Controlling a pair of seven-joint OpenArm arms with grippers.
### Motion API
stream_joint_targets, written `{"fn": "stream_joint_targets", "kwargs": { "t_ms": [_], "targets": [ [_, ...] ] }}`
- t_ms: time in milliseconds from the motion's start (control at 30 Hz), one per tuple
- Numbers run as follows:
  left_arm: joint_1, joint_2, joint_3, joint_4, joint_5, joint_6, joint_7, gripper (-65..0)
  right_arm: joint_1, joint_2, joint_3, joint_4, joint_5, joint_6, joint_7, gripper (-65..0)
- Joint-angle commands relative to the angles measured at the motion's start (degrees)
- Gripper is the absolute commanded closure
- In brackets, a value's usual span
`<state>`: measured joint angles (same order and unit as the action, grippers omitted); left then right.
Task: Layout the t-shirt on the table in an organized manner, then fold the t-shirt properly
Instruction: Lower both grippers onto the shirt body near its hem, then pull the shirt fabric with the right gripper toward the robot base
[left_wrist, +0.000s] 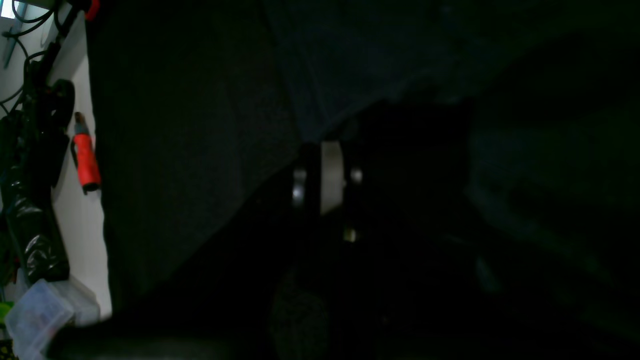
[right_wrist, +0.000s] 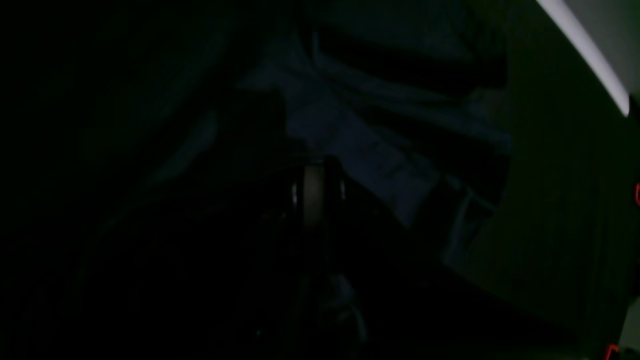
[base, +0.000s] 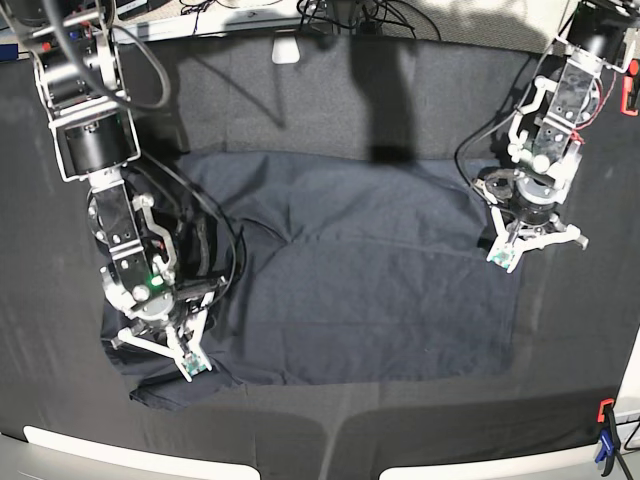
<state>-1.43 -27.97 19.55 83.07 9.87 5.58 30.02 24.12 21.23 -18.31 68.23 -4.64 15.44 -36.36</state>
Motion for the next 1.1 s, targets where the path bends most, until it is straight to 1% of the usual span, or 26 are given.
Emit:
{"fn": "stream_joint_targets", "kwargs": {
  "t_ms": [0, 33, 67, 100, 133, 167, 200, 233, 267, 300, 400, 500, 600, 633, 667, 700, 733, 833, 900, 967, 1000, 1067],
  "targets": [
    [-0.9, -0.6, -0.4, 0.9, 0.6, 1.0, -0.2, 0.0, 1.9, 0.5, 0.4, 0.9, -0.7, 0.0, -0.2, 0.0],
    [-0.9, -0.6, -0.4, 0.9, 0.6, 1.0, 0.7, 0.0, 1.9, 0.5, 0.4, 0.9, -1.1, 0.0, -1.2, -4.6],
    [-0.9, -0.6, -0.4, 0.9, 0.6, 1.0, 1.5, 0.0, 1.9, 0.5, 0.4, 0.9, -1.4, 0.0, -1.9, -13.3],
    [-0.9, -0.6, -0.4, 0.9, 0.6, 1.1, 2.2, -2.9, 1.9, 0.5, 0.4, 0.9, -2.1, 0.0, -2.1, -21.1],
    [-0.9, -0.6, -0.4, 0.9, 0.6, 1.1, 2.6, -11.5, 1.9, 0.5, 0.4, 0.9, -3.3, 0.0, -2.2, -27.4],
    [-0.8, -0.6, -0.4, 0.9, 0.6, 1.1, 2.8, -19.5, 1.9, 0.5, 0.4, 0.9, -4.3, 0.0, -2.4, -32.1],
    [-0.8, -0.6, -0.4, 0.9, 0.6, 1.1, 2.8, -26.5, 2.1, 0.5, 0.4, 1.1, -4.5, -0.3, -3.7, -34.3],
    [-0.8, -0.6, -0.4, 0.9, 0.6, 1.1, 3.0, -31.6, 2.2, 0.5, 0.4, 1.2, -4.3, -1.1, -5.0, -34.2],
    [-0.8, -0.6, -0.4, 0.9, 0.6, 1.1, 3.4, -34.4, 2.4, 0.5, 0.4, 1.3, -3.7, -1.4, -5.7, -34.2],
    [-0.8, -0.6, -0.4, 0.9, 0.6, 1.1, 4.0, -35.3, 2.4, 0.5, 0.4, 1.8, -2.7, -1.4, -5.7, -34.2],
    [-0.8, -0.6, -0.4, 0.9, 0.8, 1.1, 5.8, -35.2, 2.4, 0.7, 0.5, 5.1, 3.1, -1.2, -5.3, -34.1],
    [-0.8, -0.6, -0.4, 0.9, 3.0, 1.2, 6.9, -35.3, 2.4, 0.7, 2.1, 9.7, 10.0, -1.2, -5.4, -34.1],
    [-0.8, -0.6, -0.4, 0.9, 5.9, 3.9, 6.9, -35.2, 1.7, 0.7, 5.8, 14.3, 17.5, -0.4, -6.0, -34.0],
    [-0.8, -0.6, -0.4, 1.0, 6.8, 5.1, 6.9, -35.2, 1.1, 0.7, 7.6, 15.7, 20.1, 1.1, -6.2, -34.0],
    [-0.8, -0.6, -0.4, 1.1, 7.5, 6.1, 7.0, -35.2, 0.4, 0.7, 9.5, 17.1, 22.7, 3.6, -7.3, -34.0],
    [-0.8, -0.6, -0.4, 1.3, 8.0, 6.9, 7.5, -35.2, -0.6, 0.7, 11.6, 18.5, 25.2, 6.8, -8.5, -34.0],
    [-0.8, -0.6, -0.4, 1.7, 8.1, 7.1, 7.8, -35.2, -1.9, 0.7, 13.9, 20.0, 28.0, 9.6, -10.0, -34.0],
    [-0.7, -0.6, -0.4, 2.8, 8.1, 7.1, 7.9, -35.2, -7.6, 0.6, 21.6, 24.8, 35.0, 14.8, -15.1, -34.0],
    [-0.6, -0.6, -0.4, 3.1, 8.0, 7.1, 8.0, -35.2, -12.7, 0.6, 27.1, 28.2, 37.7, 17.9, -17.7, -34.0],
    [-0.6, -0.6, -0.4, 3.1, 8.0, 7.1, 8.2, -35.2, -18.5, 0.3, 32.9, 31.7, 39.4, 21.5, -19.2, -34.0],
    [-0.6, -0.6, -0.4, 3.1, 8.0, 7.1, 8.2, -35.2, -21.6, 0.2, 35.8, 33.2, 39.8, 22.6, -19.1, -34.0],
    [-0.5, -0.6, -0.4, 3.1, 7.0, 7.1, 8.2, -35.2, -27.5, 0.2, 41.4, 35.5, 39.8, 23.2, -18.6, -34.0]
  ]
}}
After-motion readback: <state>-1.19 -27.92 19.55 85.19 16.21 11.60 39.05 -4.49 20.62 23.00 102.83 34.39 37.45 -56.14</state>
